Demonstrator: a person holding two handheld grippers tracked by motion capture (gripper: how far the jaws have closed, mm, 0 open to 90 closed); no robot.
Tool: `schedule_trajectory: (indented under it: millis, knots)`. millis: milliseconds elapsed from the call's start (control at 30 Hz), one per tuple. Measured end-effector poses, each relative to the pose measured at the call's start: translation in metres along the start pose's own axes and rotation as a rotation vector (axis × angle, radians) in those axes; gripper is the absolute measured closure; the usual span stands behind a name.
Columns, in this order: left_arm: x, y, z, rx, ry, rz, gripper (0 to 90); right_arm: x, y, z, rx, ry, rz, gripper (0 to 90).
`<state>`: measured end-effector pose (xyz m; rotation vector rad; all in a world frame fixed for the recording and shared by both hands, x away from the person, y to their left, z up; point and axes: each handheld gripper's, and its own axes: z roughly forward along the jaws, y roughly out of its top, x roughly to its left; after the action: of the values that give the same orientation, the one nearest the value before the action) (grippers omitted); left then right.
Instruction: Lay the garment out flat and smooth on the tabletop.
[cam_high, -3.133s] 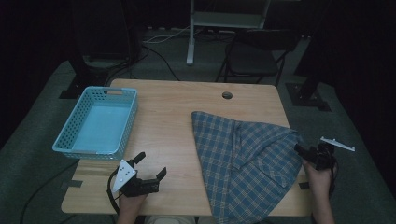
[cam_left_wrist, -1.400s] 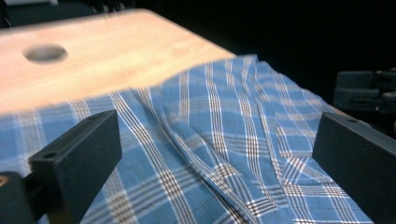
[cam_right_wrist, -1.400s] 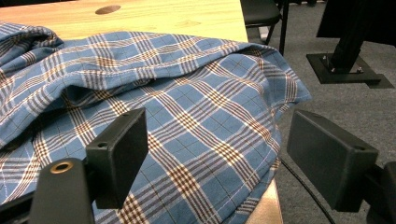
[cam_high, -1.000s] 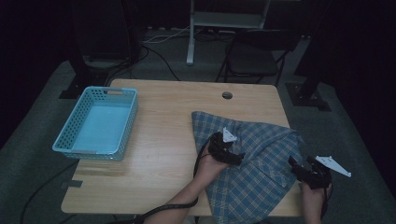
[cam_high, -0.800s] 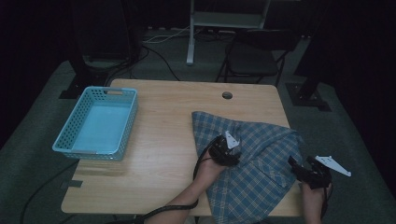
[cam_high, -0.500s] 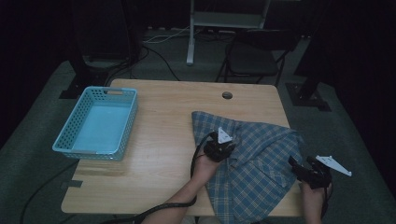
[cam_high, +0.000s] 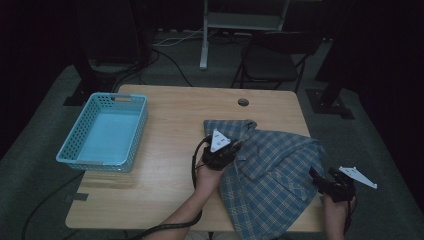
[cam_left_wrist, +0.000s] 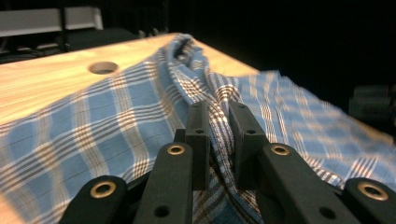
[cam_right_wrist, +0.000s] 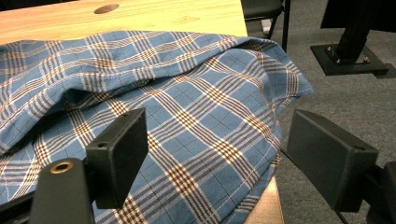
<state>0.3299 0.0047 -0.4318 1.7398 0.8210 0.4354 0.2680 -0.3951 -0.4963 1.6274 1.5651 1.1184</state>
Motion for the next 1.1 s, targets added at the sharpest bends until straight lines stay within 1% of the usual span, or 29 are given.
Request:
schedule_trajectory:
  millis: [33,133,167,233,300,367,400,433,533,600,667,700,733,767,800,833,867,900,933,967,1000,1033,1100]
  knots:
    - [0.001,-0.001,-0.004,-0.007,0.002,-0.005,80.6,0.000,0.000,0.000,0.000,0.000,0.000,20.0]
    - [0.006,-0.005,-0.021,-0.050,0.026,-0.034,80.6,0.000,0.000,0.000,0.000,0.000,0.000,20.0]
    - [0.009,-0.007,-0.028,-0.067,0.037,-0.061,80.6,0.000,0.000,0.000,-0.002,-0.001,0.001,20.0]
    - [0.014,-0.010,-0.037,-0.083,0.056,-0.085,80.6,0.000,0.000,0.000,-0.002,0.000,0.002,20.0]
    - [0.022,-0.015,-0.048,-0.100,0.069,-0.131,80.5,0.000,0.000,0.000,-0.002,0.000,0.003,20.0]
    - [0.028,-0.021,-0.057,-0.108,0.079,-0.167,80.4,0.000,0.000,0.000,-0.001,0.000,0.004,20.0]
    - [0.030,-0.024,-0.060,-0.108,0.087,-0.179,80.4,0.000,0.000,0.000,0.000,0.000,0.004,20.0]
    - [0.033,-0.028,-0.066,-0.100,0.096,-0.184,80.4,0.000,0.000,0.000,0.000,0.000,0.004,20.0]
    - [0.044,-0.043,-0.077,-0.084,0.112,-0.235,80.3,-0.001,0.000,0.000,-0.002,0.001,0.007,20.0]
    - [0.050,-0.051,-0.082,-0.067,0.133,-0.259,80.3,-0.001,0.000,0.000,0.000,0.001,0.006,20.0]
    - [0.059,-0.059,-0.086,-0.036,0.151,-0.277,80.1,0.000,0.000,0.000,0.002,0.001,0.004,20.0]
    - [0.065,-0.064,-0.089,-0.014,0.167,-0.285,79.9,0.000,0.000,0.000,0.002,0.000,0.004,20.0]
    - [0.067,-0.066,-0.090,0.001,0.167,-0.286,79.8,-0.001,0.000,0.000,0.002,0.000,0.006,20.0]
    - [0.072,-0.070,-0.092,0.023,0.180,-0.293,79.3,-0.001,0.000,0.000,0.002,0.002,0.008,20.0]
    - [0.077,-0.074,-0.095,0.033,0.190,-0.298,79.3,-0.001,0.000,0.000,0.001,0.003,0.010,20.0]
    - [0.079,-0.076,-0.096,0.051,0.201,-0.294,78.9,-0.001,0.000,0.000,0.000,0.003,0.013,20.0]
    - [0.084,-0.079,-0.100,0.062,0.216,-0.298,77.8,-0.001,0.000,0.000,0.000,0.003,0.013,20.0]
    - [0.087,-0.081,-0.103,0.067,0.221,-0.304,77.7,-0.001,0.000,0.000,0.002,0.004,0.017,20.0]
    - [0.091,-0.083,-0.107,0.082,0.226,-0.298,77.7,-0.001,0.000,0.000,0.003,0.004,0.018,20.0]
    - [0.093,-0.084,-0.110,0.082,0.237,-0.293,77.7,-0.001,0.000,0.000,0.004,0.004,0.019,20.0]
    - [0.095,-0.084,-0.112,0.094,0.243,-0.279,77.6,-0.001,0.000,0.000,0.005,0.003,0.017,20.0]
    - [0.097,-0.084,-0.114,0.117,0.256,-0.261,75.9,-0.001,0.000,0.000,0.005,0.002,0.015,20.0]
    - [0.103,-0.086,-0.119,0.120,0.253,-0.284,75.2,-0.001,0.000,0.000,0.005,0.002,0.015,20.0]
